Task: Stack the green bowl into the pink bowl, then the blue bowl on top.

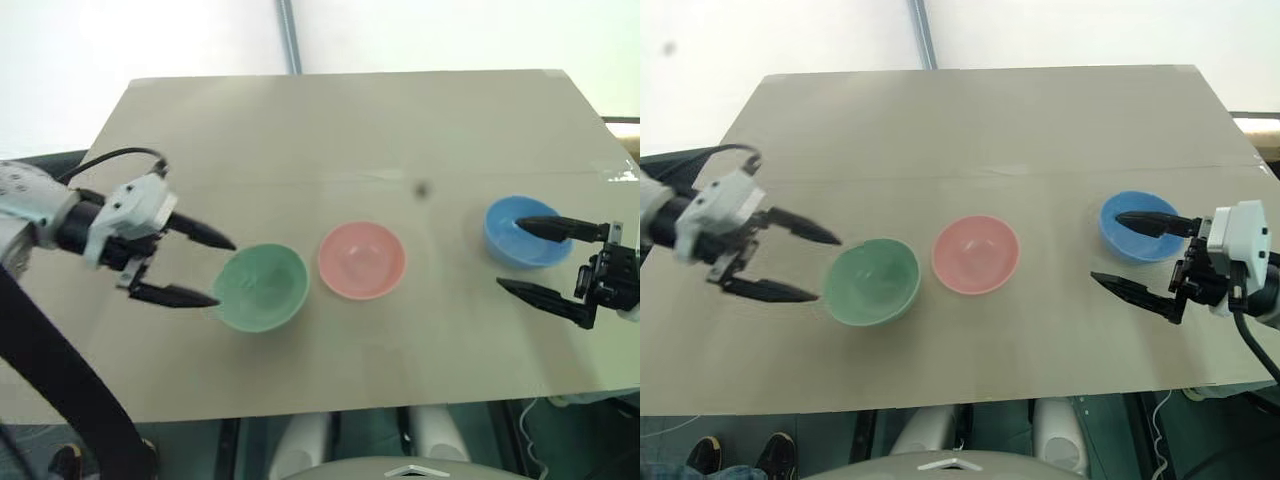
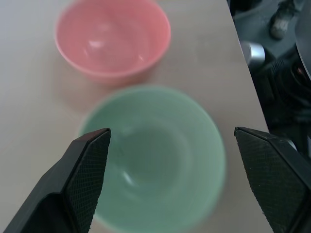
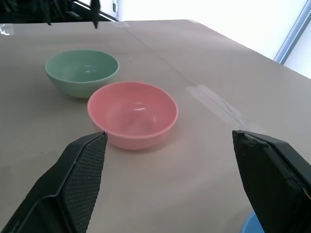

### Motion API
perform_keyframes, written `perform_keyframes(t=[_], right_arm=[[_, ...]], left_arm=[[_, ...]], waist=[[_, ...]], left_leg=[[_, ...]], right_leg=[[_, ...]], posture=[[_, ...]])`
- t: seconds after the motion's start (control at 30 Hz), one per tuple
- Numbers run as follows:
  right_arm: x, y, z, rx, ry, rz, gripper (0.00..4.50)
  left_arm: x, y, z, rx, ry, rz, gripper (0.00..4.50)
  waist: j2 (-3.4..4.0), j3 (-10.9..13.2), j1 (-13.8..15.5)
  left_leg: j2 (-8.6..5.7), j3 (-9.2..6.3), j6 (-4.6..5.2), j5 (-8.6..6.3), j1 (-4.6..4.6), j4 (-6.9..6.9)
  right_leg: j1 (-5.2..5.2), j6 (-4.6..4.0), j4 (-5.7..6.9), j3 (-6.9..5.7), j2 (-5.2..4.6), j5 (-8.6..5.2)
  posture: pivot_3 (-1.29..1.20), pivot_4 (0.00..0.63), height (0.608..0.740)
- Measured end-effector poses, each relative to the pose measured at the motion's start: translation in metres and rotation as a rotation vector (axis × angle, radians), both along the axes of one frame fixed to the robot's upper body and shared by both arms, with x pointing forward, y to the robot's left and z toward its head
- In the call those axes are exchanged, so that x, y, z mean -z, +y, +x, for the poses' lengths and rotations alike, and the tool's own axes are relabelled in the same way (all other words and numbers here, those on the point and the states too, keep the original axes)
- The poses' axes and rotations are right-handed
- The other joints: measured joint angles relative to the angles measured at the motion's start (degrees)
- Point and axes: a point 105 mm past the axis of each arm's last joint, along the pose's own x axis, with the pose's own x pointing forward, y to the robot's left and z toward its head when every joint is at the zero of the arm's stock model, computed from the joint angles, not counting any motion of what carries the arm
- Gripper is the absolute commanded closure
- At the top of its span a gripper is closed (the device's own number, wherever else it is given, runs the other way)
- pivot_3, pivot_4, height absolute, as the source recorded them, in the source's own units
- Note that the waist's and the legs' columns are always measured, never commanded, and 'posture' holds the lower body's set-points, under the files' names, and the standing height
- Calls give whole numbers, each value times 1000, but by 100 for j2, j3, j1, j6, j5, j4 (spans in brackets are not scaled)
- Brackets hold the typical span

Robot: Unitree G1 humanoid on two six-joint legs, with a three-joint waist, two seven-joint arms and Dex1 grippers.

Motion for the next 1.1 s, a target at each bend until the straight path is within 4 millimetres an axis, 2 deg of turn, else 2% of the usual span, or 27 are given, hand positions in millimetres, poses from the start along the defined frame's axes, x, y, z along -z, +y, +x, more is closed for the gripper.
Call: perform_keyframes(t=[0.03, 0.17, 0.27, 0.37, 0.47, 0.57, 0.77, 1.03, 1.1], right_arm=[[-1, 1, 1, -10, -6, 0, 0], [0, 3, 4, -29, 0, 4, 0], [0, 3, 5, -34, 5, 6, 0], [0, 4, 2, -57, 14, 13, 0], [0, 5, 1, -70, 19, 21, 0], [-4, 8, -10, -140, 31, 35, 0], [-6, 13, -25, -203, 64, 24, 0], [-8, 13, -28, -201, 63, 25, 0], [-7, 13, -28, -198, 64, 26, 0]], left_arm=[[6, 11, -9, -2, 25, 66, 203], [19, 20, -19, 42, 30, 148, 203], [31, 18, -26, 97, 41, 183, 203], [42, 8, -34, 172, 47, 183, 203], [45, 6, -36, 187, 47, 184, 203], [56, -4, -36, 246, 26, 175, 203], [70, -10, -40, 291, 61, 194, 203], [75, -14, -33, 326, 27, 220, 203], [78, -13, -32, 331, 26, 240, 734]], waist=[[-1, 1, 29], [4, 1, 87], [3, 2, 75], [3, 2, 62], [2, 2, 60], [5, 3, 65], [4, 3, 63], [3, 3, 65], [3, 3, 65]], left_leg=[[2, 3, 0, 0, 0, -3], [-3, 12, 0, 0, 1, -12], [-6, 35, 0, 0, 1, -26], [-5, 47, 0, 0, -3, -35], [-5, 48, 1, 0, -5, -35], [-5, 55, 1, -1, -1, -37], [-4, 55, 1, -1, -1, -37], [-4, 56, 1, 0, 0, -36], [-5, 57, 1, 0, 1, -36]], right_leg=[[0, 0, -4, 0, 1, 0], [0, -1, -5, -2, 2, -1], [-2, -1, -13, -1, 6, -1], [-9, -2, -20, 0, 10, -1], [-13, -2, -20, 1, 10, -1], [-13, -2, -16, 6, 10, -1], [-13, -2, -15, 7, 12, -1], [-13, -2, -13, 8, 13, -1], [-13, -2, -13, 8, 12, -1]], posture=[[0, 150, 740], [0, 150, 740], [0, 150, 740], [0, 150, 740], [0, 150, 740], [0, 150, 740], [0, 150, 740], [0, 150, 740], [0, 150, 740]])
